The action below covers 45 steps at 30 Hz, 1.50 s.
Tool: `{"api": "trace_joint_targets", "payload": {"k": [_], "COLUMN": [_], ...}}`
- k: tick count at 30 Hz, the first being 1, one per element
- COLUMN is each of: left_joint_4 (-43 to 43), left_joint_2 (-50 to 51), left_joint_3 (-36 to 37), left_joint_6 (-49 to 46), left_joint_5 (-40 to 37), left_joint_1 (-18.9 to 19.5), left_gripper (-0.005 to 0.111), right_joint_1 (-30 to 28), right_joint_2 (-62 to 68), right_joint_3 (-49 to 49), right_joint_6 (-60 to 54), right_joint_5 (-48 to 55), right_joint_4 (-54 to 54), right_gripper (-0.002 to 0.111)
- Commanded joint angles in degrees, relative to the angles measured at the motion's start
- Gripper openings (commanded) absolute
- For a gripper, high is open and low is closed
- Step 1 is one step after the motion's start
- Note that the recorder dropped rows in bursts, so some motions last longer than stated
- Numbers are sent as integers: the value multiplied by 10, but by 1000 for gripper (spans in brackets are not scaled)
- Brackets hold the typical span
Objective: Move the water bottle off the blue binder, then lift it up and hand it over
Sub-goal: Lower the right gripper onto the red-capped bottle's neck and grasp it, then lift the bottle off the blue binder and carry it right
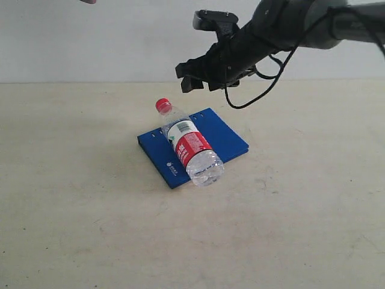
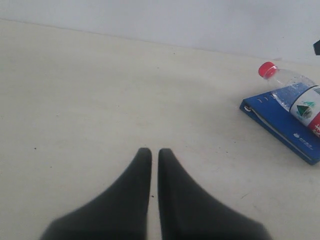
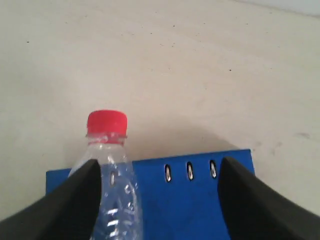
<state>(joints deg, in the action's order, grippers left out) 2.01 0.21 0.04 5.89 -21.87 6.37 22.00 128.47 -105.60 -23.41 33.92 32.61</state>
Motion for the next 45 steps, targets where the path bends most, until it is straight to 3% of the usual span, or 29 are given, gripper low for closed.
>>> {"api": "trace_joint_targets", "payload": {"k": [1,6,11,15,22,26,27,32,38,45], "left_joint_4": [-1,-1,-1,-1,-1,-1,-1,-1,-1,-1], "left_joint_2": [-2,-2,-2,-2,-2,-2,-2,-2,-2,-2], "left_joint_3": [0,0,0,0,0,0,0,0,0,0], "left_joint_6": [-2,-2,-2,-2,-2,-2,-2,-2,-2,-2], "left_joint_5": [9,9,9,9,9,9,9,9,9,9], "left_joint_1": [-3,-3,-3,-3,-3,-3,-3,-3,-3,-3], "left_gripper": [5,5,5,5,5,5,5,5,5,5], "right_joint_1": [-1,-1,4,13,60,60,60,60,60,59], "right_joint_2": [54,99,112,114,139,159,159,130,69,2], "right_joint_3": [-82,-152,-155,-156,-156,-156,-156,-156,-156,-156], "right_joint_6": [10,8,0,-8,-9,46,55,59,62,85], "right_joint_5": [13,35,56,154,78,38,30,66,144,282], "right_joint_4": [9,52,59,49,-83,-87,-87,-90,-117,-292], "right_gripper": [59,59,59,59,59,59,56,3,0,0]}}
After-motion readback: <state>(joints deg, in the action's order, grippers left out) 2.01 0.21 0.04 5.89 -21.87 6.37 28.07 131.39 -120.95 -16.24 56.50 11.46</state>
